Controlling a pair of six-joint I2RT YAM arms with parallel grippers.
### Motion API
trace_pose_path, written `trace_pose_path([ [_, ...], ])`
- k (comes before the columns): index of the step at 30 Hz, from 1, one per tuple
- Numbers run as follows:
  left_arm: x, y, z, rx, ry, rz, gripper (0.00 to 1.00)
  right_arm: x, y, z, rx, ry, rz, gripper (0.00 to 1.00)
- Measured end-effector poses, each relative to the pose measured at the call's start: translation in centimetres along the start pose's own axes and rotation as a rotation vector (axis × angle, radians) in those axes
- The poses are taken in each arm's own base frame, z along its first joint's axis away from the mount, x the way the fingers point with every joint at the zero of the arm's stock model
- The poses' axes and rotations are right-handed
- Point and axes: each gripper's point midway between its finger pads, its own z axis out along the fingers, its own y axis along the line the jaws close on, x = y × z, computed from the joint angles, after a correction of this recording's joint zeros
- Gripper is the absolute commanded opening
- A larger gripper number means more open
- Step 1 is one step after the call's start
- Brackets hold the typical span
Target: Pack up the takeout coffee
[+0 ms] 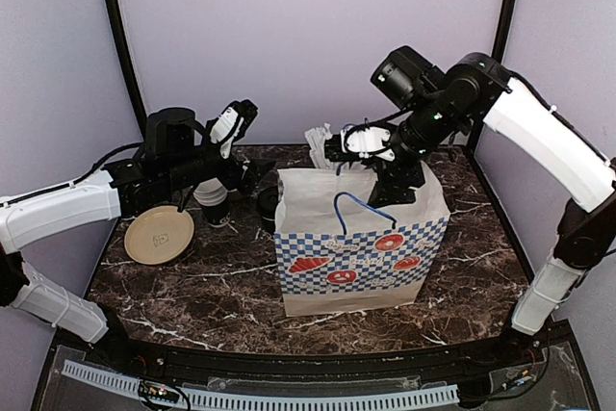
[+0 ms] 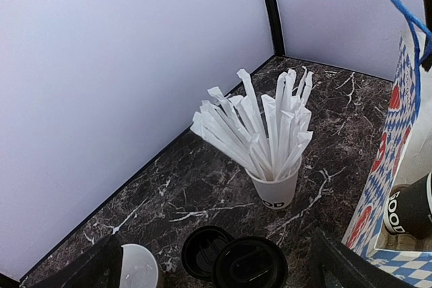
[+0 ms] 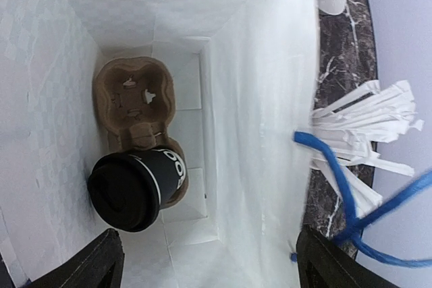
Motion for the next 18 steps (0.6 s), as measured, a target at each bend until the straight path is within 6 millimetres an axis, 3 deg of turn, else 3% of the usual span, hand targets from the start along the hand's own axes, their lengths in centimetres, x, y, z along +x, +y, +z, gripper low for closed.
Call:
trace_pose_path([
  [5, 0.0, 0.1, 0.0, -0.004, 0.001, 0.006, 0.99, 0.3, -3.1, -3.1, 0.116, -0.052, 0.058, 0.78],
  [9, -0.1, 0.2, -0.2, -0.005, -0.003, 0.006, 0.99, 1.5, -5.2, -4.4, 0.178, -0.068, 0.114, 0.76],
  [14, -0.4, 0.3, -0.5, -0.006, -0.009, 0.006, 0.99, 2.5, -5.8, -2.9, 0.149, -0.065, 0.146, 0.67],
  [18, -0.7, 0.3, -0.7, -0.007, -0.019, 0.005, 0.99, 2.0, -5.6, -0.8, 0.081, -0.071, 0.145, 0.49],
])
